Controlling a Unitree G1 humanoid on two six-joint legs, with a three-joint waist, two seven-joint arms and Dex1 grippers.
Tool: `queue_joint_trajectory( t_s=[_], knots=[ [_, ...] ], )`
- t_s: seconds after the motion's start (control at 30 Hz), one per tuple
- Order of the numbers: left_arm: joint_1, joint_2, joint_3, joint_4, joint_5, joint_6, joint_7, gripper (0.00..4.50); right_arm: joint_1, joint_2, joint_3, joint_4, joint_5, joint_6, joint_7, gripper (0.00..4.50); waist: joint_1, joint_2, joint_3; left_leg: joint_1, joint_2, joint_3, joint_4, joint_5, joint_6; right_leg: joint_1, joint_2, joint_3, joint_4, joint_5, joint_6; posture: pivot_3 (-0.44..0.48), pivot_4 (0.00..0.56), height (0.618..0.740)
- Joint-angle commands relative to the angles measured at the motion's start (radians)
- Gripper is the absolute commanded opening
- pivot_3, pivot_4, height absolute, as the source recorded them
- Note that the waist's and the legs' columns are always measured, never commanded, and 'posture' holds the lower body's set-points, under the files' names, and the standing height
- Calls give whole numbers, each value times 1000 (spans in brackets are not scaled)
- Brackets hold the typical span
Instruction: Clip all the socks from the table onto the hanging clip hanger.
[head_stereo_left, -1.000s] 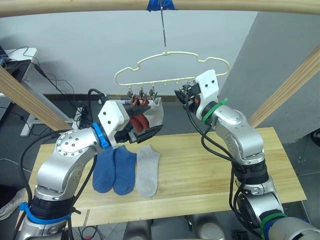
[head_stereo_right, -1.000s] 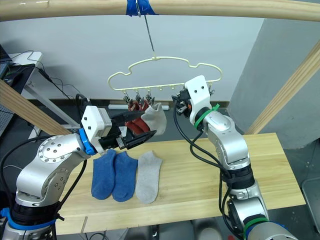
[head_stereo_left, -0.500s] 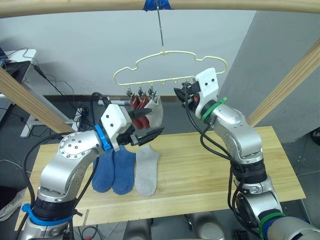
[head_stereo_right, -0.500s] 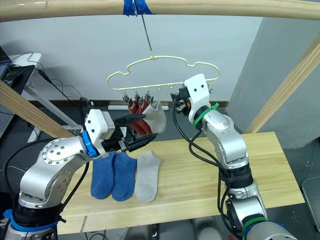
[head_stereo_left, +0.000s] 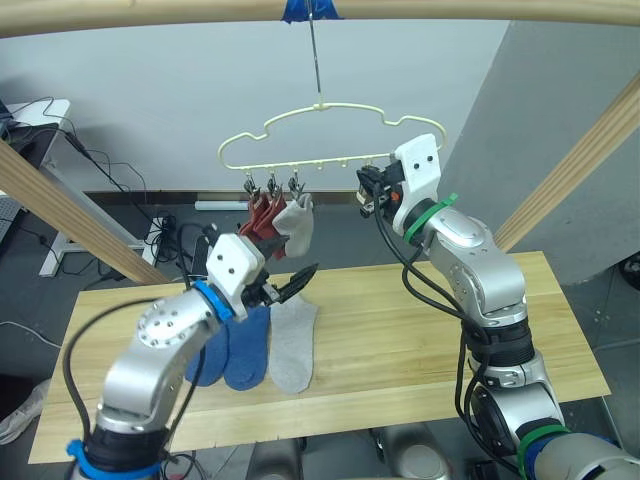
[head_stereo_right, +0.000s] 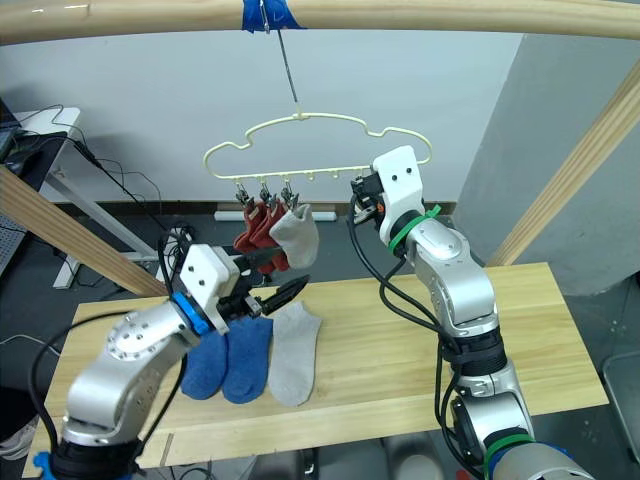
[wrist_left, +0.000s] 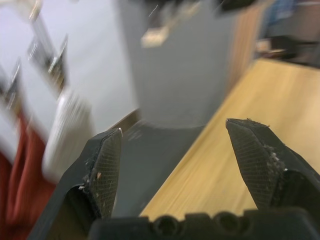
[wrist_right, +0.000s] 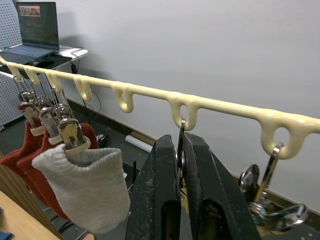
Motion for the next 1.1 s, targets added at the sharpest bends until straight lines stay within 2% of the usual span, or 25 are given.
queue_joint_trajectory(
  t_s=[0.03,0.13,0.33,0.53,0.8,1.1],
  knots=[
    [60,-70,-62,23,95,-17,115,4461,-28,3,-11,-18,20,-23,5,0,1,0,0,0,0,0,0,0,0,0,0,0,0,0,0,-147,231,740],
    [66,-130,-104,99,142,-33,158,4461,-27,-3,-11,-20,22,-17,11,0,2,0,0,0,-1,0,0,0,1,0,0,0,1,0,0,-148,236,740],
    [19,-212,-107,260,184,-27,227,4461,-22,-14,-11,-34,28,3,20,0,2,0,0,0,0,0,0,1,2,0,0,0,1,1,-1,-165,249,740],
    [3,-286,-95,319,194,-6,288,4461,-20,-22,-8,-46,36,20,25,0,0,0,0,0,0,0,0,1,2,0,0,0,0,1,-1,-173,256,740],
    [11,-309,-79,354,211,87,328,4461,-16,-25,-1,-57,47,33,20,0,0,0,0,0,-1,0,0,1,2,0,0,0,1,1,-1,-178,259,740],
    [-11,-304,-75,383,197,214,308,4461,-12,-26,3,-66,47,43,20,0,0,0,0,0,-1,0,0,1,2,1,0,0,0,1,-1,-185,259,740]
  ],
)
